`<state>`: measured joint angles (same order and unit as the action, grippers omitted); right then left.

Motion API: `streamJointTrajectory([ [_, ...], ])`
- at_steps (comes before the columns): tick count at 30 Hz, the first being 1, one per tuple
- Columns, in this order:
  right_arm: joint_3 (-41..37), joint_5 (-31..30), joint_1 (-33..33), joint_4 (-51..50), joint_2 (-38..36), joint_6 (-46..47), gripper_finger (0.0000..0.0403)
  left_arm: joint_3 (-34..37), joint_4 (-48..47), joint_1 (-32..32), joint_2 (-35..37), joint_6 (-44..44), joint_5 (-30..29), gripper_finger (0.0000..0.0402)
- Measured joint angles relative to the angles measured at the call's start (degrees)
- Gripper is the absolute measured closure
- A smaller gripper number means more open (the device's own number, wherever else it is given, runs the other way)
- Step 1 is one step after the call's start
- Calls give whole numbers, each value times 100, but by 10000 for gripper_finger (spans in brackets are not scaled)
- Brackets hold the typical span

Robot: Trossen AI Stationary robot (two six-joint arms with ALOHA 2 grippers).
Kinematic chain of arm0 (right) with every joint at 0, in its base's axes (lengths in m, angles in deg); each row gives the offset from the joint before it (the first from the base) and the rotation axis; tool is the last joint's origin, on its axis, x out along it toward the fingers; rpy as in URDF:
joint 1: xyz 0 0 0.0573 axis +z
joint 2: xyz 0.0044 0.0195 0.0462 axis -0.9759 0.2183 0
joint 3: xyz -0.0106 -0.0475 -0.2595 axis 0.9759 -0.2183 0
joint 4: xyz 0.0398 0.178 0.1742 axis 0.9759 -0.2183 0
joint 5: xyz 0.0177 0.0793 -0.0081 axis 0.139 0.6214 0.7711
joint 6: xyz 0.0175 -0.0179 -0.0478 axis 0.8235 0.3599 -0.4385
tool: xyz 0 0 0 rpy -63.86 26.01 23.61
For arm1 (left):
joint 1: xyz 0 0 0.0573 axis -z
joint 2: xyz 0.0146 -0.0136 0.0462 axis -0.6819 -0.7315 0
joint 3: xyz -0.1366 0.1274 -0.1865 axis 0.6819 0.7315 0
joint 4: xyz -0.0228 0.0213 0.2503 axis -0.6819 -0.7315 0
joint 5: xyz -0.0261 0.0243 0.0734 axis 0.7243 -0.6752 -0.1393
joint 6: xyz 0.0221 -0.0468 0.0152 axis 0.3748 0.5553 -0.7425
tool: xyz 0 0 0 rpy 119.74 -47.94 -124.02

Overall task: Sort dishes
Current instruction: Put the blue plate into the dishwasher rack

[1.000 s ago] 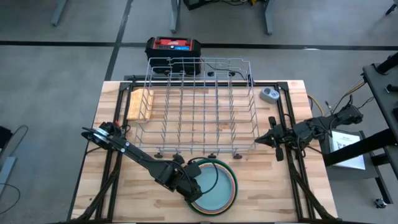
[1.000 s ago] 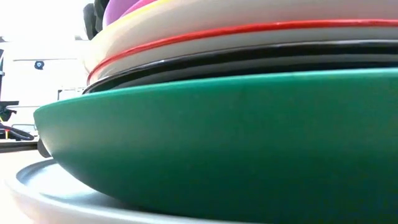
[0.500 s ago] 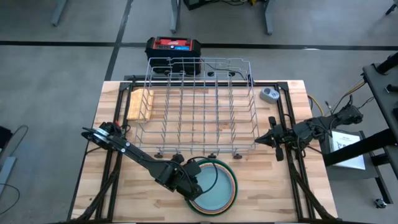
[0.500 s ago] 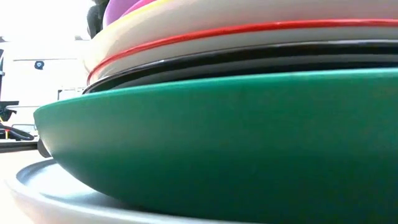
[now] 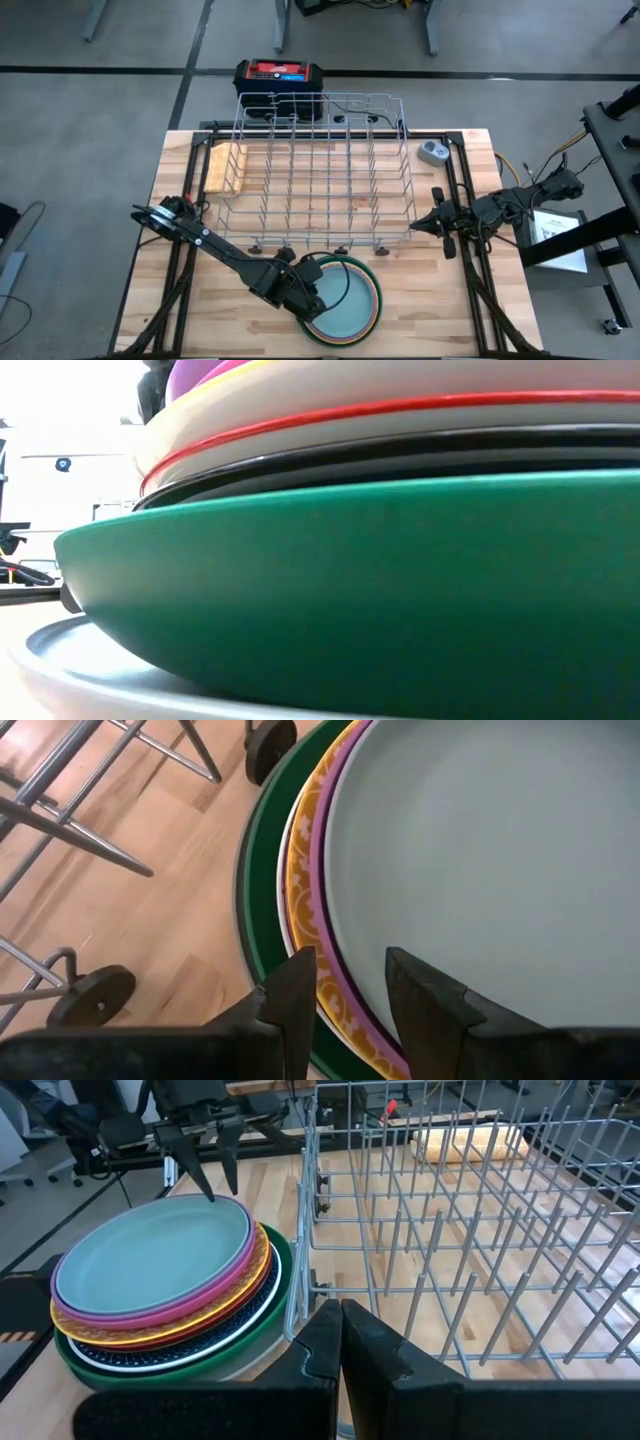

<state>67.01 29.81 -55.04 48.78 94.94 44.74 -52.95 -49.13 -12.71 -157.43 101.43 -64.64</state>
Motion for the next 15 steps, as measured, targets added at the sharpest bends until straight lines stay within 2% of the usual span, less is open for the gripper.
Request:
streamJointTrajectory([
  [15,-2,0,0,0,0,-2,403,119,127,22,0,-63,-244,293],
])
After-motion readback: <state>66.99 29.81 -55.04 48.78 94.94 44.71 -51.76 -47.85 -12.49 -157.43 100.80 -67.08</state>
